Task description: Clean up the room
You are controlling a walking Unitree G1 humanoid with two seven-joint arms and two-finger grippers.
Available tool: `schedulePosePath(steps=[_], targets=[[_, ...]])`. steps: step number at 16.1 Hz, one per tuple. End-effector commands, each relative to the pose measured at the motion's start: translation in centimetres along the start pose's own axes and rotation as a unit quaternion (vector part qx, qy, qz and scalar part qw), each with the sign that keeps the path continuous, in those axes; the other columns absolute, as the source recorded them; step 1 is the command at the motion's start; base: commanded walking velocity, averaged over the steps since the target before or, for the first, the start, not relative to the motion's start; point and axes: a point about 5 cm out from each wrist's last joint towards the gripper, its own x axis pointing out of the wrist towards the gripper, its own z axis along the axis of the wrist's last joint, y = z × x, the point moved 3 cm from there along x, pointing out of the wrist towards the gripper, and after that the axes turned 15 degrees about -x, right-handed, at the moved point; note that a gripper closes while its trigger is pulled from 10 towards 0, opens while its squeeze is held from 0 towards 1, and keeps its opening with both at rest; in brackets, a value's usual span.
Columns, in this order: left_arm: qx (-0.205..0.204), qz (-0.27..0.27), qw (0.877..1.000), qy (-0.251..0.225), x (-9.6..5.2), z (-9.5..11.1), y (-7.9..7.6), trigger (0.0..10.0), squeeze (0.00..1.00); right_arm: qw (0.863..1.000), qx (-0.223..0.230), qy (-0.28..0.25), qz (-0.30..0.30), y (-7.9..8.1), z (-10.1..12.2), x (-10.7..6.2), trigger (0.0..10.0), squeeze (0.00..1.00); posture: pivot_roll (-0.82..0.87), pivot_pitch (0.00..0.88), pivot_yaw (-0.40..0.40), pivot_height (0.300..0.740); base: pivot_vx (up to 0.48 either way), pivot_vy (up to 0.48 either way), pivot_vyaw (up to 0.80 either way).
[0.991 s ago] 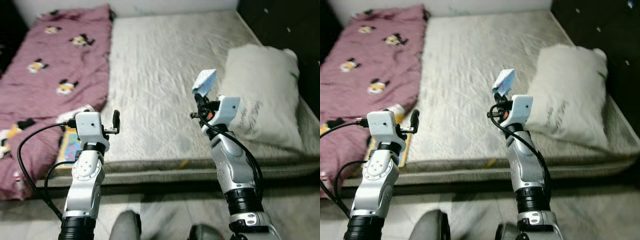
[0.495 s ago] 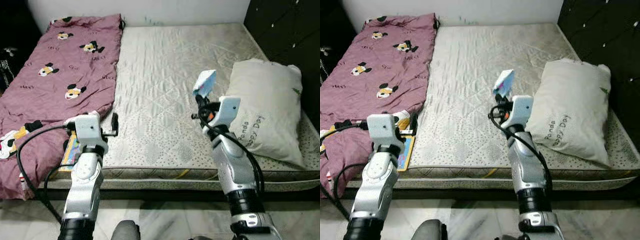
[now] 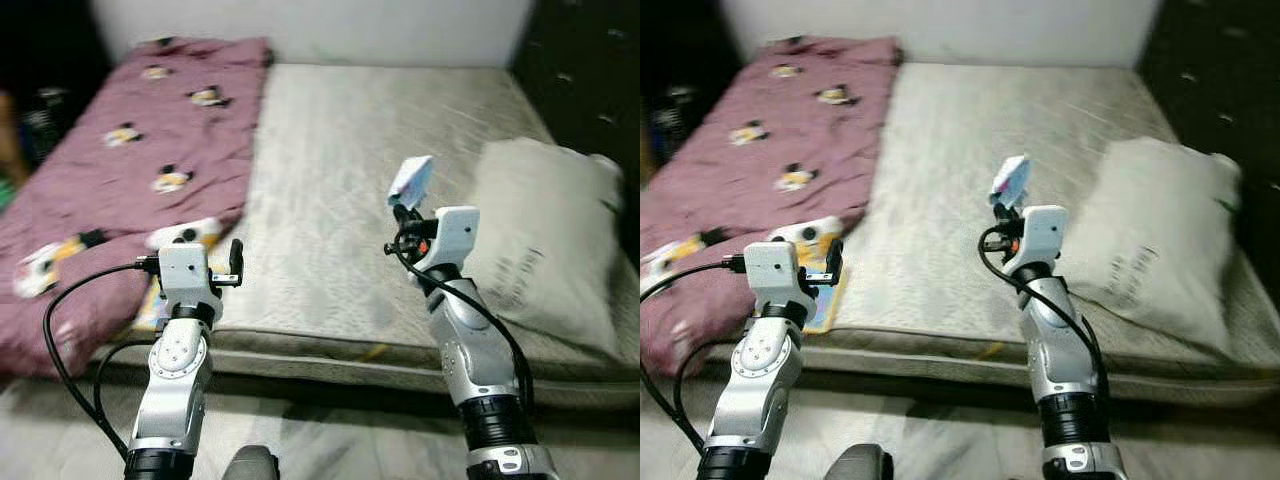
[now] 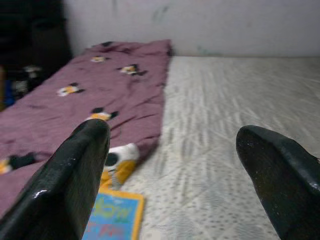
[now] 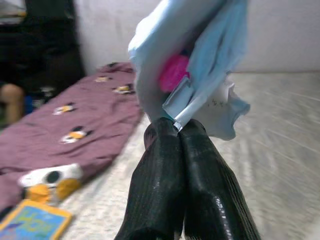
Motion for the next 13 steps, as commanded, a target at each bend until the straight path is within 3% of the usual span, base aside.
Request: schedulePosePath(steps=[1, 3, 13], targets=[[0.005, 0.002, 1.000, -0.008, 0.2, 0.6, 0.1, 10.0, 0.00, 1.000, -0.003, -0.001, 0.008, 0.2, 0.3, -0.1, 10.0, 0.00, 0.00, 0.022, 0.029, 0.740, 0.000, 0.000, 0.80], [0.004, 0.003, 1.000, -0.010, 0.2, 0.7, 0.0, 10.0, 0.00, 1.000, 0.001, 0.001, 0.009, 0.3, 0.3, -0.2, 10.0, 0.00, 0.00, 0.032, 0.024, 0.740, 0.000, 0.000, 0.80], [-0.026, -0.028, 0.999, -0.006, -0.4, 0.6, -1.0, 10.0, 0.00, 1.000, 0.009, 0.017, 0.007, 0.0, -0.1, -0.3, 10.0, 0.00, -0.01, 0.049, 0.015, 0.740, 0.024, 0.000, 0.00]])
